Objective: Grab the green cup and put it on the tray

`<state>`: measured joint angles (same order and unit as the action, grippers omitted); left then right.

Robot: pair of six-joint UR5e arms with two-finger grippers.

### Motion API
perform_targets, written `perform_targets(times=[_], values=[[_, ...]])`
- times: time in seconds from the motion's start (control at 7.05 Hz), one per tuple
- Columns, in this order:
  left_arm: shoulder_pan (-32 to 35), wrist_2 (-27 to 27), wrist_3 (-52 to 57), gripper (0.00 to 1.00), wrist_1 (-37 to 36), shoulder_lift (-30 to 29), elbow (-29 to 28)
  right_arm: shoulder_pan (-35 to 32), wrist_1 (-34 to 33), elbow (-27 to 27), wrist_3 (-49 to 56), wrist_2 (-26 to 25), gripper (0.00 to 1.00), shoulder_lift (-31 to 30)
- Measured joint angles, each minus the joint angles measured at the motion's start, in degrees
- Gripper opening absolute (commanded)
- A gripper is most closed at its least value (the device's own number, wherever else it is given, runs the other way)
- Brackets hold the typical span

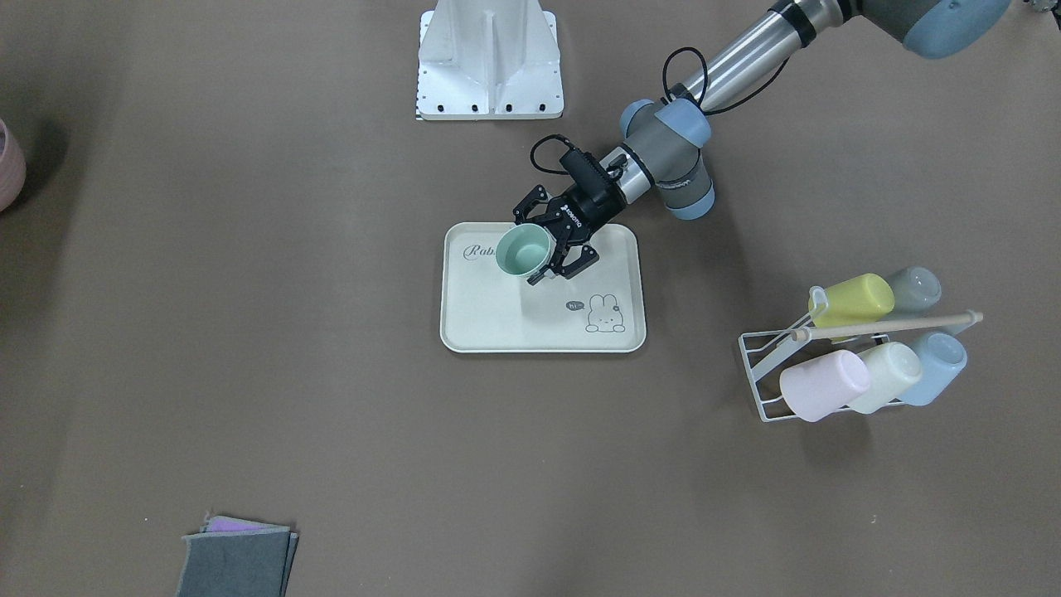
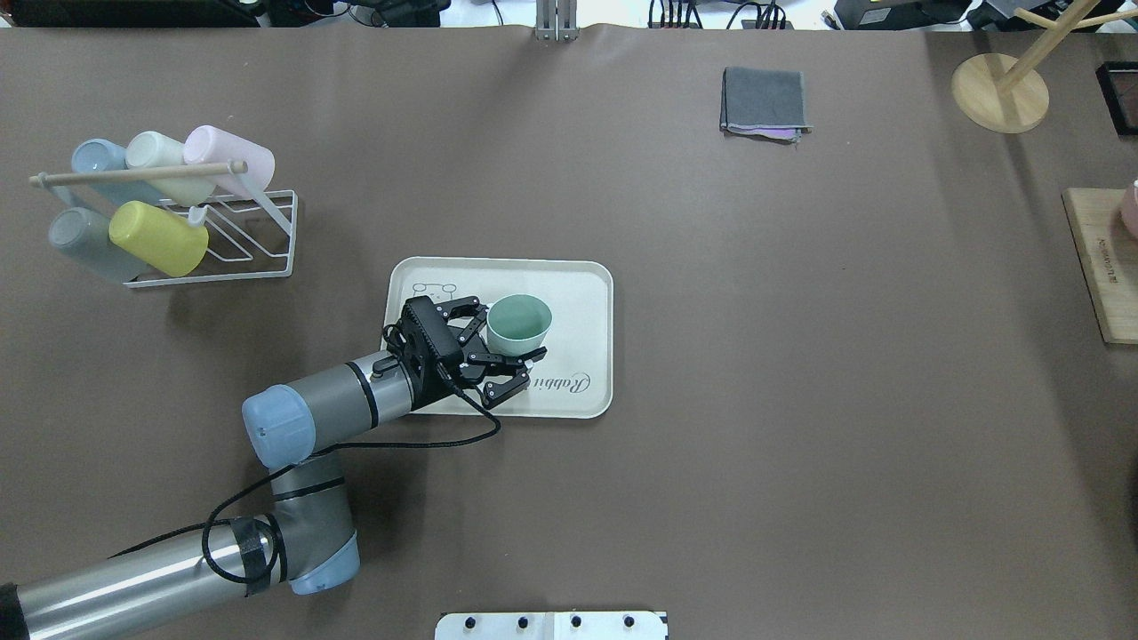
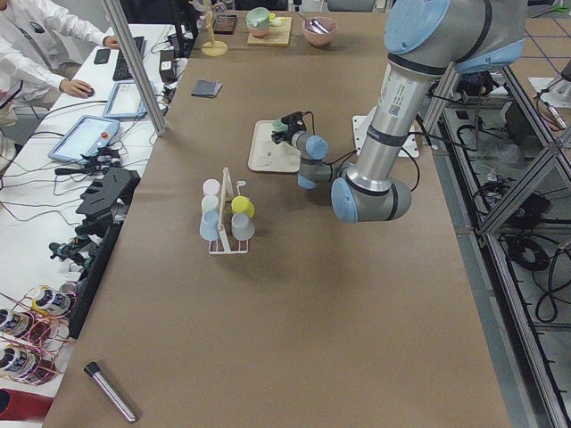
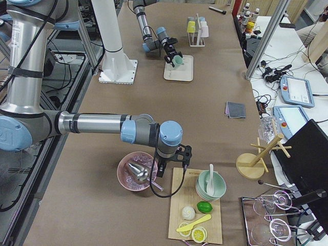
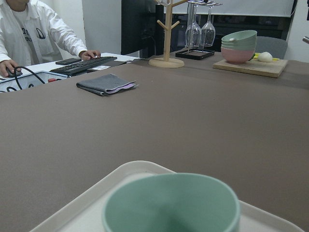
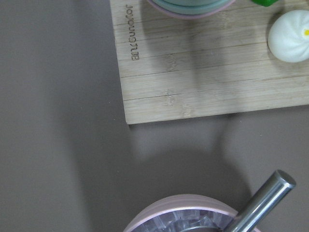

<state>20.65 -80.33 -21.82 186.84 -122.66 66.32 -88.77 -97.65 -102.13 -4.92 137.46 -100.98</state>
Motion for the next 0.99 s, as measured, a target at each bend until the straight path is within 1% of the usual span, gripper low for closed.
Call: perform_targets(times=[0.14,0.28,0.43,0.57,0.85,0.99], values=[[0.0,0.0,-0.1,0.15,-0.7,-0.3,-0.2,0.0,0.0,0.0,0.0,0.0,1.00,0.0],[0.0,0.0,-0.2,0.36,-1.1,-0.5,-0.4,-0.1,0.0,0.0,0.0,0.0,1.00,-0.1],[0.0,0.1,-0.2,0.52,-1.3,-0.7,-0.6,-0.1,0.1,0.1,0.0,0.0,1.00,-0.1],[0.0,0.1,-0.2,0.62,-1.5,-1.1,-0.8,-0.1,0.1,0.1,0.0,0.0,1.00,-0.2],[0.0,0.2,-0.1,0.79,-1.9,-1.8,-0.8,-0.1,0.1,0.1,0.0,0.0,1.00,-0.2],[0.0,0.3,0.0,0.97,-2.0,-2.0,-0.8,-0.1,0.1,0.1,0.0,0.0,1.00,-0.2]])
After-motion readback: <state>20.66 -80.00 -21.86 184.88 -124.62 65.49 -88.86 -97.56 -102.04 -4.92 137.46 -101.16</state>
